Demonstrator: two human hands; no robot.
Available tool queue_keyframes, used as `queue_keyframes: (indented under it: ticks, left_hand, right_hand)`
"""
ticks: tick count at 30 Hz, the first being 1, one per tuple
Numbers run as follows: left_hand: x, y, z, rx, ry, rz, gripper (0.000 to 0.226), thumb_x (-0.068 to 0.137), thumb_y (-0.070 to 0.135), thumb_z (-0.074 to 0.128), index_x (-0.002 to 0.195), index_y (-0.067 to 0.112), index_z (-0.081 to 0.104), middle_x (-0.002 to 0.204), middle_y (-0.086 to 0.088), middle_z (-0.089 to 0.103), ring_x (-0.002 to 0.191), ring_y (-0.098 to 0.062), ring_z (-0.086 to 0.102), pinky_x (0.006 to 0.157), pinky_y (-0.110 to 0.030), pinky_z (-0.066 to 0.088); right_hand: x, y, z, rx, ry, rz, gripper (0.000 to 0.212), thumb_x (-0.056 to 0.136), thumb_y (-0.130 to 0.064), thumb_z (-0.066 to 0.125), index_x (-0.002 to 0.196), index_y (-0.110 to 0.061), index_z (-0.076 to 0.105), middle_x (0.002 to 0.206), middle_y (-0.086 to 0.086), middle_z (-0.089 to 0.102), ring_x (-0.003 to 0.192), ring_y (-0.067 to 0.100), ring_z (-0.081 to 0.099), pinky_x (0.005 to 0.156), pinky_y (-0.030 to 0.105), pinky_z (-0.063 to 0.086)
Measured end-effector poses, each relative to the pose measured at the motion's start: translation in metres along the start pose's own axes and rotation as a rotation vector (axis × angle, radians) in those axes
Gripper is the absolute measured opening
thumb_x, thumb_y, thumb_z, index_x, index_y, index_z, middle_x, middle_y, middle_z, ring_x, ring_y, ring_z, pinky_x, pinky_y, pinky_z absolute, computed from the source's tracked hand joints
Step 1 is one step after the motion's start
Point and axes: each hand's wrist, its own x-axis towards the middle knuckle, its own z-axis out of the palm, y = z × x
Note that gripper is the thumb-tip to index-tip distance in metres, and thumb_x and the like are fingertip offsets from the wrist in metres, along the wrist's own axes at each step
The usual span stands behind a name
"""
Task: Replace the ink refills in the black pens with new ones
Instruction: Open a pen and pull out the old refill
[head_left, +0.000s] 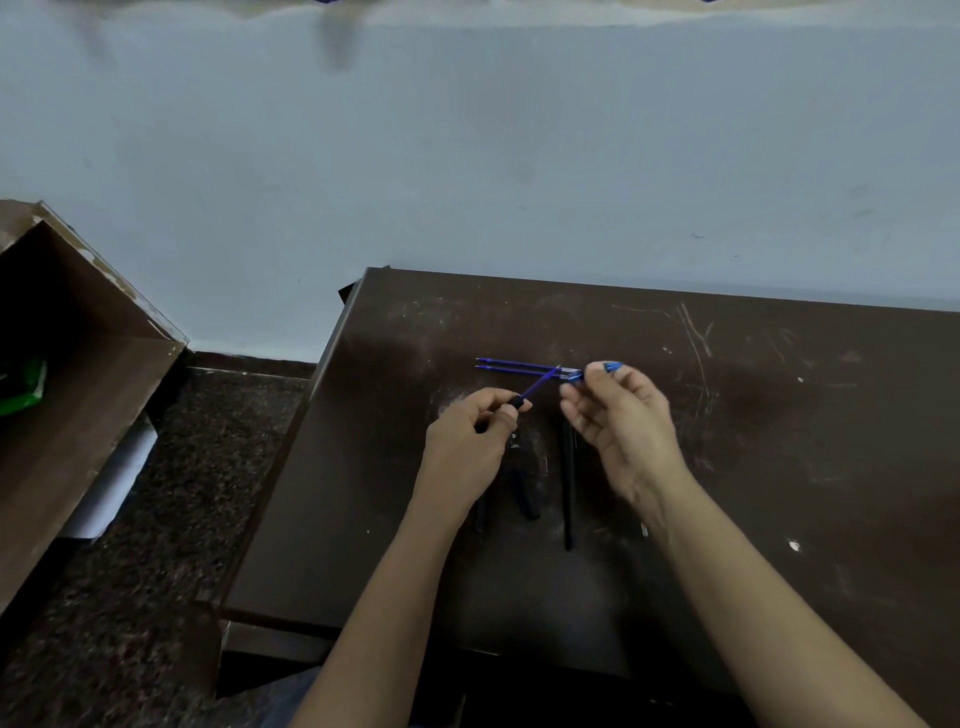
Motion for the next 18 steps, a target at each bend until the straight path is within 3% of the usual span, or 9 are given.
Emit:
queue_keyframes:
  ticks: [2,5,14,18]
  left_hand:
    - [0.0,0.0,0.001,0.035,-0.018,0.0,0.019,0.094,0.021,0.055,0.097,0.031,0.071,0.091,0.009,0.069,0.081,0.0,0.059,0.064,-0.006,0.04]
    - [0.0,0.001,0.001,0.056,-0.031,-0.012,0.019,0.095,0.021,0.055,0.1,0.028,0.071,0.086,0.008,0.067,0.075,0.001,0.057,0.061,0.0,0.039]
    - [-0.002,0.001,0.0,0.061,-0.068,-0.039,0.019,0.095,0.022,0.054,0.102,0.029,0.071,0.093,0.003,0.069,0.087,-0.005,0.062,0.065,-0.01,0.038]
    - [-0.001,0.002,-0.001,0.074,-0.059,-0.035,0.02,0.095,0.022,0.054,0.104,0.029,0.071,0.088,0.007,0.066,0.079,-0.002,0.058,0.059,-0.003,0.041]
  right_hand:
    - [0.002,-0.008,-0.005,0.03,0.01,-0.061,0.009,0.093,-0.011,0.058,0.084,-0.014,0.058,0.079,0.005,0.065,0.073,0.014,0.068,0.075,0.028,0.058]
    - [0.002,-0.015,-0.008,0.027,-0.019,-0.106,0.001,0.093,-0.011,0.058,0.092,-0.012,0.059,0.081,0.005,0.065,0.074,0.013,0.07,0.079,0.03,0.058]
    - [0.001,-0.01,-0.009,-0.119,-0.079,-0.172,0.008,0.092,-0.011,0.059,0.099,-0.012,0.063,0.081,0.003,0.068,0.079,0.015,0.07,0.08,0.031,0.059]
    - [0.001,-0.008,-0.009,-0.177,-0.091,-0.187,0.015,0.091,-0.01,0.061,0.106,-0.008,0.063,0.081,0.007,0.067,0.077,0.015,0.068,0.079,0.032,0.059]
